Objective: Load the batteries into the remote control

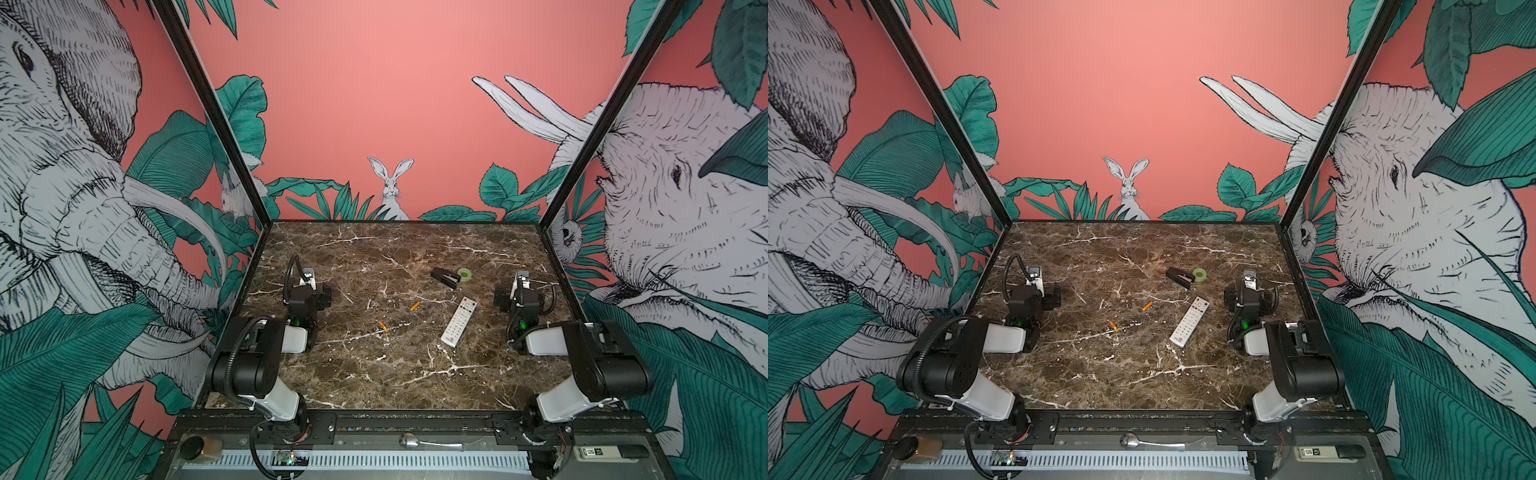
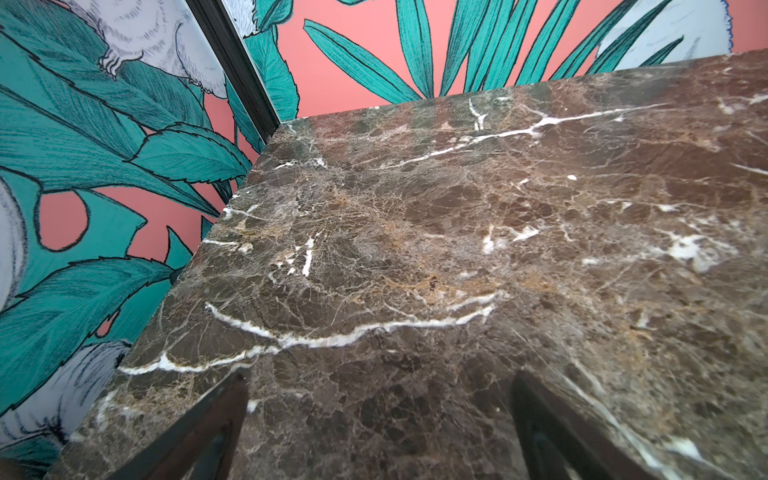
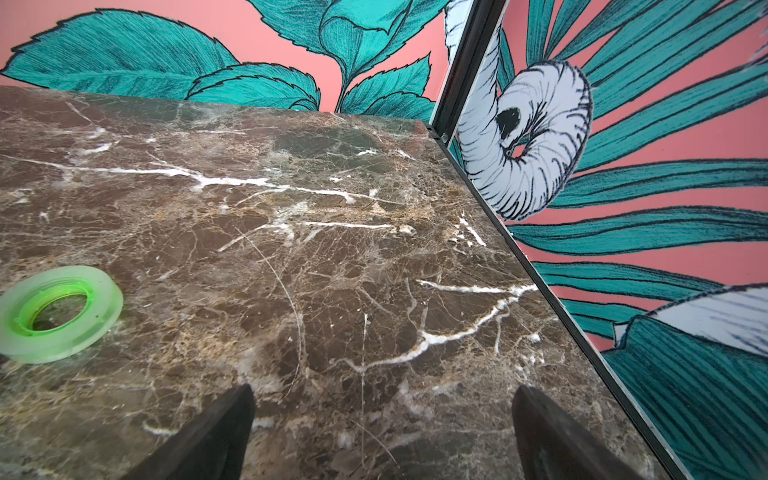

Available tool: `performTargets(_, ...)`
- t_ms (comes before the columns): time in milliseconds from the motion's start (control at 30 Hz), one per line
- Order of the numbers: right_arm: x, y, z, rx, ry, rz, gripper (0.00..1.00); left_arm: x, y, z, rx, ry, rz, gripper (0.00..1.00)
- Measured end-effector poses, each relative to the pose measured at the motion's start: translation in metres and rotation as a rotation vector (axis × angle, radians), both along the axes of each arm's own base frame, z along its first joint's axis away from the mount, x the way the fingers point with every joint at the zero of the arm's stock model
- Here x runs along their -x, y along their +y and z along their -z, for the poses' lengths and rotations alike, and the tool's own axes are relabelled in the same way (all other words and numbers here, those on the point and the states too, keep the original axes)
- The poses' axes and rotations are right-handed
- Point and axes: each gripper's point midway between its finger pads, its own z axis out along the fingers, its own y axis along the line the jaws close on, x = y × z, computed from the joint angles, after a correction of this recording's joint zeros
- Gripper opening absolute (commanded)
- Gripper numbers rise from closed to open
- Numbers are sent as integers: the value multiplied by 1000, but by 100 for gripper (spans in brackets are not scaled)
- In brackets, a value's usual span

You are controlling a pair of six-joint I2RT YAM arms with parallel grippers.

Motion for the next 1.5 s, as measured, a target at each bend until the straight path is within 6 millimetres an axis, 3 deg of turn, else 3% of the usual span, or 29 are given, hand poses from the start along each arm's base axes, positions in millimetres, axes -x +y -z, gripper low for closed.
performTargets(200,2,-1,0,0,-7,3,99,0,0,0,0,0,0,100)
performTargets(333,16,0,-7,4,-27,3,99,2,0,-7,1,34,2,100)
performTargets(400,23,1,-21,12,-50,5,99,2,0,-25,10,25,-1,100)
performTargets(533,25,6,-67,1,-148,11,99,10,-6,-78,68,-52,24,100)
performTargets(667,32,6,-99,-66,-164,52,99,21,-22,-109,148,-49,70,100)
performTargets(800,42,4,-125,-161,-106,104,99,28,-56,-127,224,29,150,100)
performTargets(867,48,8,-128,-200,-67,91,99,32,-73,-131,251,100,194,100)
performTargets(1000,64,24,-102,-266,101,36,99,41,-114,-130,267,249,291,100)
performTargets(1133,87,40,-73,-338,261,-21,99,69,-164,-110,241,394,411,100)
performTargets(1300,111,56,-76,-430,295,-85,99,106,-221,-83,222,543,533,100)
performTargets(1500,124,63,-67,-462,349,-114,99,130,-291,-49,218,681,623,99)
